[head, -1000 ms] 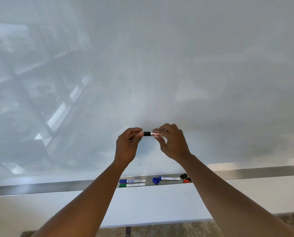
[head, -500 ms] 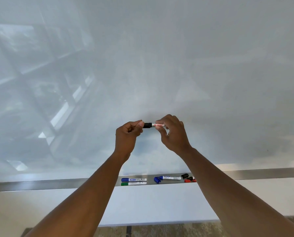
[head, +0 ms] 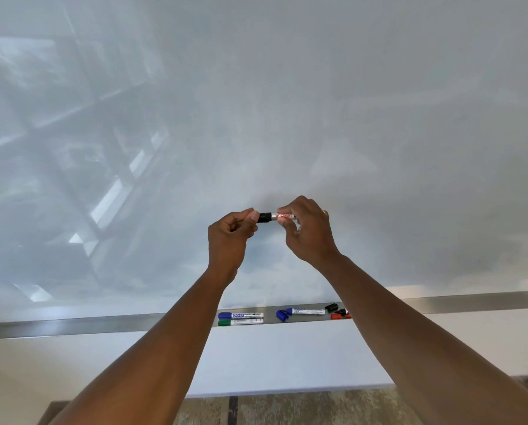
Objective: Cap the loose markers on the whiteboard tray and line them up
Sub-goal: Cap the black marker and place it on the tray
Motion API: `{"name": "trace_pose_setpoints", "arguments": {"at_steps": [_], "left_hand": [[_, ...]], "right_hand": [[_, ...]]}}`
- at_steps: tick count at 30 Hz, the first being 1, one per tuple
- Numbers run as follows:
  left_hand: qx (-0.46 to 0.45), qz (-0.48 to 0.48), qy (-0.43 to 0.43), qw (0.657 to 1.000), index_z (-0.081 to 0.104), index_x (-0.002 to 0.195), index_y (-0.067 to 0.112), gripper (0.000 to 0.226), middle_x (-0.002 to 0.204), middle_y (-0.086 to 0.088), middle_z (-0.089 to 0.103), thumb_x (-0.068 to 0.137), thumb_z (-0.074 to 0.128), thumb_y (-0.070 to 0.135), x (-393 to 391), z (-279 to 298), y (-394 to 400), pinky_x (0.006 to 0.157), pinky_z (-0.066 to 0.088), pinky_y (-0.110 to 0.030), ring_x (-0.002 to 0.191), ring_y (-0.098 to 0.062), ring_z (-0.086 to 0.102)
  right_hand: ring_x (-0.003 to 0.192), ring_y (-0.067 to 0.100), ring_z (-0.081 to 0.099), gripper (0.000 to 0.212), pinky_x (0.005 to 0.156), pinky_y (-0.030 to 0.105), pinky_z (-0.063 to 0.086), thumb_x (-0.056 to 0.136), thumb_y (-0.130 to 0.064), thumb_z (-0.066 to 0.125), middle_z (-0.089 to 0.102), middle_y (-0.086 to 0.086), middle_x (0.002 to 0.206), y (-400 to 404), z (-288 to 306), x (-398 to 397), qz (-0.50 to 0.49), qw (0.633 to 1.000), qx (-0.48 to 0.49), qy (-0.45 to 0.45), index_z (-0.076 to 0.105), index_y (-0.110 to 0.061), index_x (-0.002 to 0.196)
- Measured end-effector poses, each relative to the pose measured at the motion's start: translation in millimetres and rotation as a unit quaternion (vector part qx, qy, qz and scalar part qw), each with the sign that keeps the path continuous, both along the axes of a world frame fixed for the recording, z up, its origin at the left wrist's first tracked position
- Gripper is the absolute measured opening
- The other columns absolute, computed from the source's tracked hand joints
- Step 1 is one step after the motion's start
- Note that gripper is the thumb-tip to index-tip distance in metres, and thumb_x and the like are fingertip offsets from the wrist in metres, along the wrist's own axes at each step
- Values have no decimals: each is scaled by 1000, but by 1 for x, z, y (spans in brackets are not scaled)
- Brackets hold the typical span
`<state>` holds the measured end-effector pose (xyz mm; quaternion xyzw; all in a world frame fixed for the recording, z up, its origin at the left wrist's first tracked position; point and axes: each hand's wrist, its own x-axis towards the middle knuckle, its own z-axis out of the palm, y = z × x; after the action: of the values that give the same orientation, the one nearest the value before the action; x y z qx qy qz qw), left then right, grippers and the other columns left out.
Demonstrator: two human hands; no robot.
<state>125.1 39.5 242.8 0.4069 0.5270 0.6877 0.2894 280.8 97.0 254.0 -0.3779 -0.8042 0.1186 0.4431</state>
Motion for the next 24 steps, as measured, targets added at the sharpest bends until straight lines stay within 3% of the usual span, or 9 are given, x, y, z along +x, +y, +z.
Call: {"name": "trace_pose_setpoints", "arguments": {"at_steps": [10, 18, 24], "left_hand": [[-15, -26, 13, 999, 75, 97, 17, 10, 78, 2, 76, 87, 73, 19, -1, -3, 5, 70, 55, -16, 73, -12, 72], [-72, -28, 27, 997, 74, 102, 13, 21, 85, -3, 77, 86, 74, 27, -3, -32, 8, 87, 57, -34, 83, -20, 73], [-119, -38, 19, 992, 73, 104, 12, 20, 87, -6, 76, 85, 75, 18, -8, -70, 2, 82, 57, -27, 79, -15, 72]], "right_hand": [[93, 24, 58, 10, 82, 50, 49, 89, -15, 62, 66, 2, 95, 6, 4, 10, 19, 998, -49, -29, 67, -14, 97], [96, 22, 55, 11, 87, 49, 47, 91, -19, 60, 65, 1, 98, 9, -21, 13, 34, 993, -101, -58, 66, -16, 100], [98, 20, 56, 20, 90, 46, 43, 93, -14, 54, 65, -3, 102, 13, -59, 18, 49, 981, -144, -118, 65, -23, 108]]}}
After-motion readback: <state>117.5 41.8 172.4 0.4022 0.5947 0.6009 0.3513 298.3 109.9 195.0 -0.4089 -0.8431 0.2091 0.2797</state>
